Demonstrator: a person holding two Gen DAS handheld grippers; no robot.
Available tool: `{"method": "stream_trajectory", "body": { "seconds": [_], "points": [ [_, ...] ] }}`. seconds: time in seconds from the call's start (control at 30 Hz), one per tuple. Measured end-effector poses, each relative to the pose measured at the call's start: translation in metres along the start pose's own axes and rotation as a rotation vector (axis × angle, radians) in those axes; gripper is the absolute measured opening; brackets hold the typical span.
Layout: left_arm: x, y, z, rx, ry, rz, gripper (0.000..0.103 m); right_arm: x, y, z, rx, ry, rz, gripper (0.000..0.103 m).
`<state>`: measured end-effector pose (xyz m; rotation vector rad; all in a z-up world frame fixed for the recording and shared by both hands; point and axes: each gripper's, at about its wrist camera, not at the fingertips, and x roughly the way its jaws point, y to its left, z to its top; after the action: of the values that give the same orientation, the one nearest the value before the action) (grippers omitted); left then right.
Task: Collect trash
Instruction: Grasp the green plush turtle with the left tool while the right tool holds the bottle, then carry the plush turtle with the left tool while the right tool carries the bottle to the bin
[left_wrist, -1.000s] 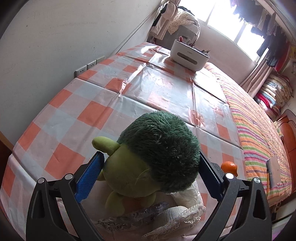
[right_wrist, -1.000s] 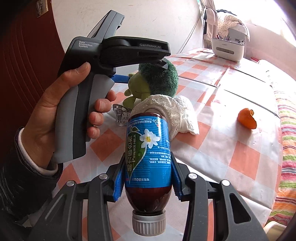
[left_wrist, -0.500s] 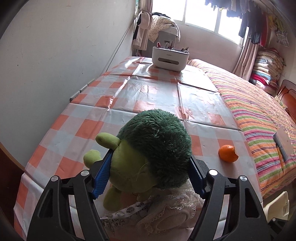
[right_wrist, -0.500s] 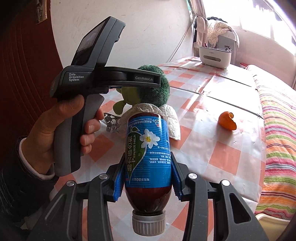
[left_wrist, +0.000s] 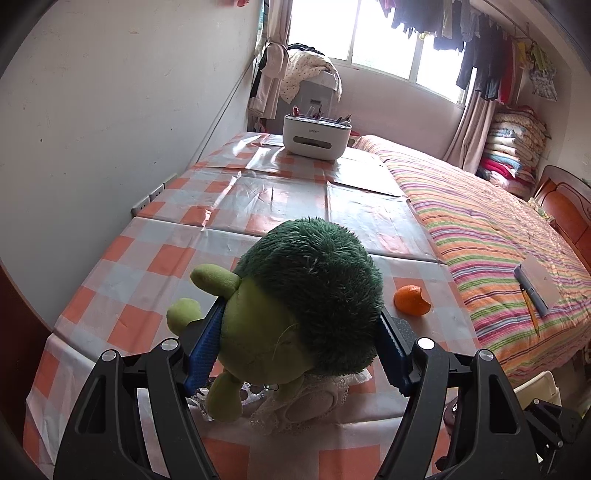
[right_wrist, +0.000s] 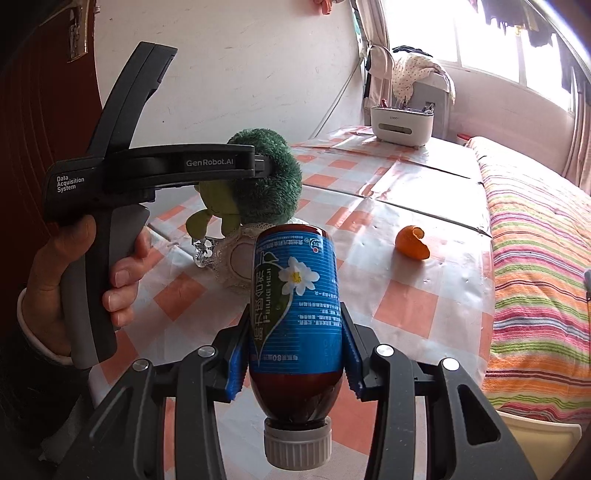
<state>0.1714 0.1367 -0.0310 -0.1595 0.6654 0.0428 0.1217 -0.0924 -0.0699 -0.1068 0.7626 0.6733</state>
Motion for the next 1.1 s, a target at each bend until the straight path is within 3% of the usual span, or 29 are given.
{"method": "stream_trajectory", "body": {
  "seconds": [0.33,1.1],
  "points": [
    [-0.021,-0.019,-0.010,0.023,-0.024,-0.042,0.072,-0.019,-0.017,-0.010,0.033,-0.027,-0.045,0.041],
    [-0.057,-0.103,-0.039,0.152,-0.044,-0.222,0.072,-0.093,-0.068,-0.059,0.209,-0.138,-0.207,0.041]
  ]
}}
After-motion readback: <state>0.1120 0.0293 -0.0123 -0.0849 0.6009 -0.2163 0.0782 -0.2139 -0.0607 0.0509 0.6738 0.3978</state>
